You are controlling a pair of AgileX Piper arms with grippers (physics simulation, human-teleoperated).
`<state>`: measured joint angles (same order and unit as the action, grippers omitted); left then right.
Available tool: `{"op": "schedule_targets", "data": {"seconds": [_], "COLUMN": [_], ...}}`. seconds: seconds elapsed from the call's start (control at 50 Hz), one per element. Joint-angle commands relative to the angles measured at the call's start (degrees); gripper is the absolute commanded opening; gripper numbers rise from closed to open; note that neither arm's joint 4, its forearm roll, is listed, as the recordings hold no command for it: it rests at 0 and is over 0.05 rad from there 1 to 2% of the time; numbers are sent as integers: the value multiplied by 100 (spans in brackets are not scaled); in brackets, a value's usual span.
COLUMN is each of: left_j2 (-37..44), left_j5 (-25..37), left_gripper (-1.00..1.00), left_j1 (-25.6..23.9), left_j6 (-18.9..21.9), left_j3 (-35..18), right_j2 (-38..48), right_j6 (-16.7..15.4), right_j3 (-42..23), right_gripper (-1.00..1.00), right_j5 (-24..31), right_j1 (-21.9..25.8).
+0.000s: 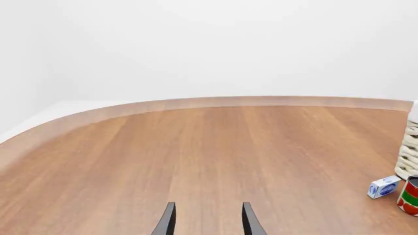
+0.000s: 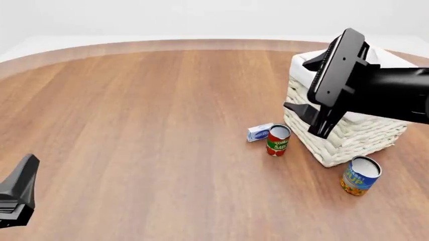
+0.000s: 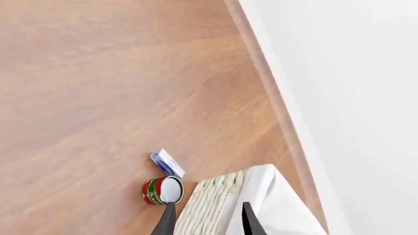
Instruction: Pick up the alphabet soup and the cream cheese box, and put them in the basket.
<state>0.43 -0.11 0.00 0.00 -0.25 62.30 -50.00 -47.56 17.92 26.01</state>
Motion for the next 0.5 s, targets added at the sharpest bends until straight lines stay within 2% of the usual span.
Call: {"op": "schedule_targets", "data": {"seconds": [0.02,0.38,0.4,0.42,0.46,0.5], "left_j2": [0,0,0,0,0,0], "left_j5": [0,0,0,0,0,0], "left_gripper": [100,100,100,100,100,100], "left_j1": [0,0,0,0,0,0], "left_j6": [0,0,0,0,0,0], "left_j3": [0,0,0,0,0,0], "right_j2": [436,908,935,935,1008,1032], "right_j6": [-149,-60,-39,121,-10,1], "right_j3": [-281,-913,-990,-1089,-1118,-1212], "right_gripper": [100,100,100,100,100,100], "right_j5": [-90,484,553,674,694,789], "right_j1": [-23,277,304,452,365,415]}}
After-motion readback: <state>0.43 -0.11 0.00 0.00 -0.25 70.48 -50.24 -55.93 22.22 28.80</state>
